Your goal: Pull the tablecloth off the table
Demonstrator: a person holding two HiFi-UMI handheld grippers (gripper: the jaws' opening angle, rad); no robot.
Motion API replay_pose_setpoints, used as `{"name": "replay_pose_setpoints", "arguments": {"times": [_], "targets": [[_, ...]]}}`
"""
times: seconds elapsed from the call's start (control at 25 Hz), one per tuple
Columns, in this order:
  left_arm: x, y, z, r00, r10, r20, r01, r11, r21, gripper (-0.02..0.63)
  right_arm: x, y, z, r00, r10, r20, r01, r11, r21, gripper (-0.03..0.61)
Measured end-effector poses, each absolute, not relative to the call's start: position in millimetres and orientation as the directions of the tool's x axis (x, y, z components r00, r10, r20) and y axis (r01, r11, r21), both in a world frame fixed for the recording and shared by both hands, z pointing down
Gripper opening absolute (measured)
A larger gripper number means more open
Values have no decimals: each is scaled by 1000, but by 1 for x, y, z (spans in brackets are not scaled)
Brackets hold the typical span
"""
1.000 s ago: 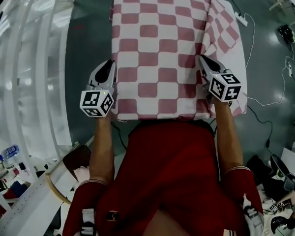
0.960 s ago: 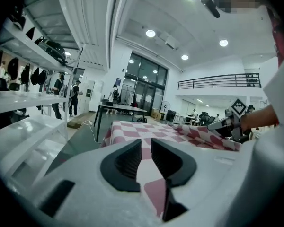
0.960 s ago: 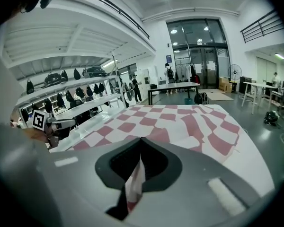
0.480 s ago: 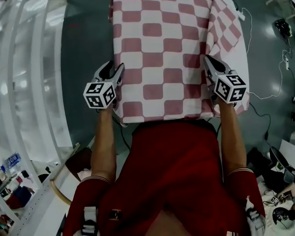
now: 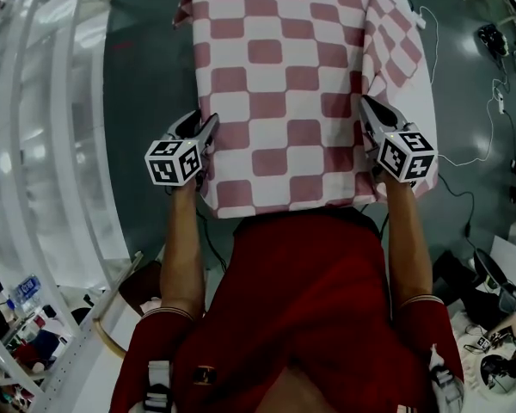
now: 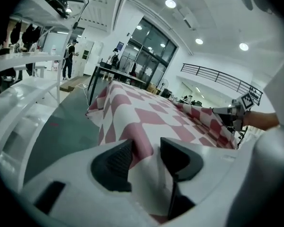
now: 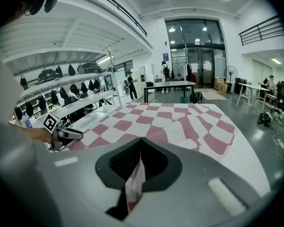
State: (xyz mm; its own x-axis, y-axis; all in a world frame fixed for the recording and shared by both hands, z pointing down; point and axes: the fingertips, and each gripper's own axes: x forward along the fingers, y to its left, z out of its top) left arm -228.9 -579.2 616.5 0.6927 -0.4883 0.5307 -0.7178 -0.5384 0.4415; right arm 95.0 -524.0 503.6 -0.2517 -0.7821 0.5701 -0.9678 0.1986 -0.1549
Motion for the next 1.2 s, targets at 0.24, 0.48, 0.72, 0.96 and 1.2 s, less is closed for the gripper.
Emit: {"name": "replay_pose_setpoints", "arguments": {"times": [0.24, 0.48, 0.72, 0.96, 1.2], "targets": [[-232, -582, 613, 621, -537, 571, -776, -524, 350, 140, 97, -524, 505, -252, -786, 565, -968, 196, -159, 14], [-236, -586, 609, 553, -561, 617, -817, -513, 266, 50, 99, -522, 506, -266, -787, 556, -964, 205, -170, 14], [-228, -583, 590, 541, -578, 611, -822, -517, 239, 11, 106, -520, 503, -302, -791, 532, -953, 232, -195, 14], [-199, -573, 539, 578, -619, 532, -803, -548, 234, 9, 116, -517, 494, -367, -796, 481, -928, 279, -246, 14], [-158, -553, 505, 584, -648, 489, -803, -548, 233, 9, 132, -513, 479, -436, -798, 417, -894, 330, -302, 14]]}}
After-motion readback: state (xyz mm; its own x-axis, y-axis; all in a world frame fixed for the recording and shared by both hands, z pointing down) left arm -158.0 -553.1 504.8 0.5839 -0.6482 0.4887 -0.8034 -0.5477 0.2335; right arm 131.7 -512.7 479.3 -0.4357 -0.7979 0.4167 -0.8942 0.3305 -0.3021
